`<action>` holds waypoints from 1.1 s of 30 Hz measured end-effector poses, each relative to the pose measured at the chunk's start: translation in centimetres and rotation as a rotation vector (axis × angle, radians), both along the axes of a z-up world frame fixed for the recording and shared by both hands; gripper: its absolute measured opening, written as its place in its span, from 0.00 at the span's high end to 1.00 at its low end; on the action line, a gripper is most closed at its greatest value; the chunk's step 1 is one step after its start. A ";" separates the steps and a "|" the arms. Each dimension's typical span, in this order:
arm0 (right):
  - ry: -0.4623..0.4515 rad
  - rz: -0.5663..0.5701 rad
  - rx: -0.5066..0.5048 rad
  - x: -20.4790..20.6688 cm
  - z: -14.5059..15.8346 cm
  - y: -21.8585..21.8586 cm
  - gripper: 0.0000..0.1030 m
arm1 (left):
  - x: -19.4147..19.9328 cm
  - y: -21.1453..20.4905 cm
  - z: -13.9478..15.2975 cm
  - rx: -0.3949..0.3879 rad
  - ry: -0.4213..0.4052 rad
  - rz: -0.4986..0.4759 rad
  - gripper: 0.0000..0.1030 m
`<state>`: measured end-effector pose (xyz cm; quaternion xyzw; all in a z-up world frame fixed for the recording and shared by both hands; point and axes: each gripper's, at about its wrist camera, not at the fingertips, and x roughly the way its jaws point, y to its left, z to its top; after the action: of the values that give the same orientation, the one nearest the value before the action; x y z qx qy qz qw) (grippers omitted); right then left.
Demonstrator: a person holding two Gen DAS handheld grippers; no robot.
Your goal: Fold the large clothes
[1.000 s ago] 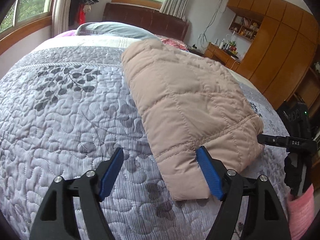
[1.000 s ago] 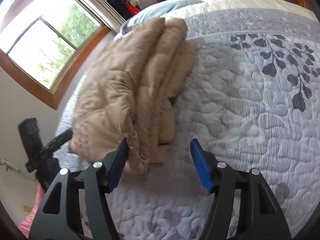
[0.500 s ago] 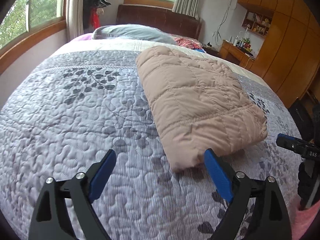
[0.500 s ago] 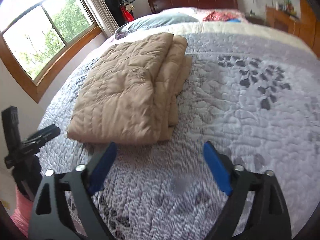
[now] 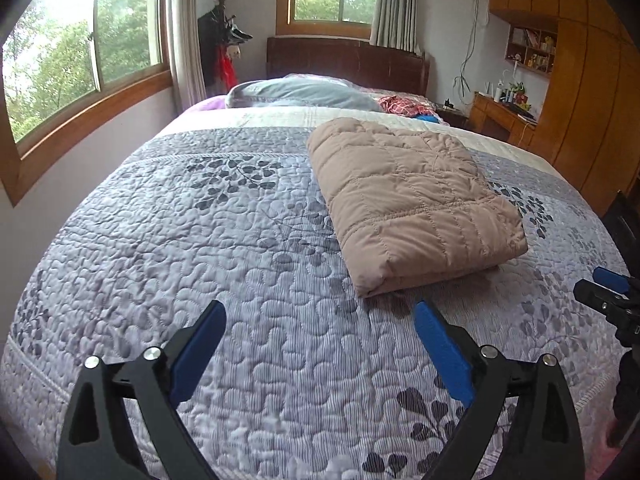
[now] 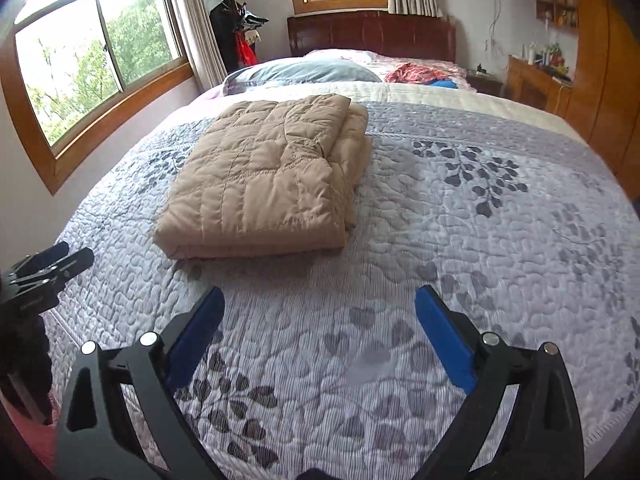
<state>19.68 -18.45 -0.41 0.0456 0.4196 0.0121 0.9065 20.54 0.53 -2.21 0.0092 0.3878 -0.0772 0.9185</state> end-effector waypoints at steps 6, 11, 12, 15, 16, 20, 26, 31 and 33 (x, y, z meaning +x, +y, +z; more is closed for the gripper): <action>0.001 -0.010 -0.029 -2.2 0.8 0.9 0.06 | -2.6 0.1 0.9 0.017 -0.014 0.007 0.07; 0.002 -0.002 -0.042 -3.9 1.4 1.7 0.06 | -4.5 0.1 1.5 0.024 -0.012 -0.002 0.07; 0.001 0.001 -0.043 -4.3 1.5 1.9 0.06 | -4.8 0.1 1.6 0.026 -0.015 -0.002 0.07; 0.001 0.006 -0.050 -5.2 1.8 2.3 0.06 | -6.0 0.2 1.8 0.024 -0.019 -0.004 0.07; 0.001 0.008 -0.054 -5.5 1.9 2.6 0.06 | -6.5 0.1 1.9 0.024 -0.021 -0.008 0.07; -0.001 0.023 -0.060 -6.7 2.1 3.3 0.06 | -8.0 0.1 2.4 0.030 -0.043 -0.015 0.07; -0.009 0.026 -0.056 -7.8 2.2 3.6 0.06 | -9.3 -0.2 3.1 0.035 -0.073 -0.025 0.07; -0.011 0.016 -0.054 -8.2 2.2 3.5 0.06 | -9.7 -0.3 3.2 0.042 -0.079 -0.032 0.07; -0.009 0.016 -0.057 -8.3 2.1 3.5 0.06 | -9.8 -0.4 3.2 0.048 -0.082 -0.028 0.07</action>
<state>11.39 -14.92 1.72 0.0163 0.4160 0.0076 0.9092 10.74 0.16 0.94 0.0397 0.3514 -0.0800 0.9319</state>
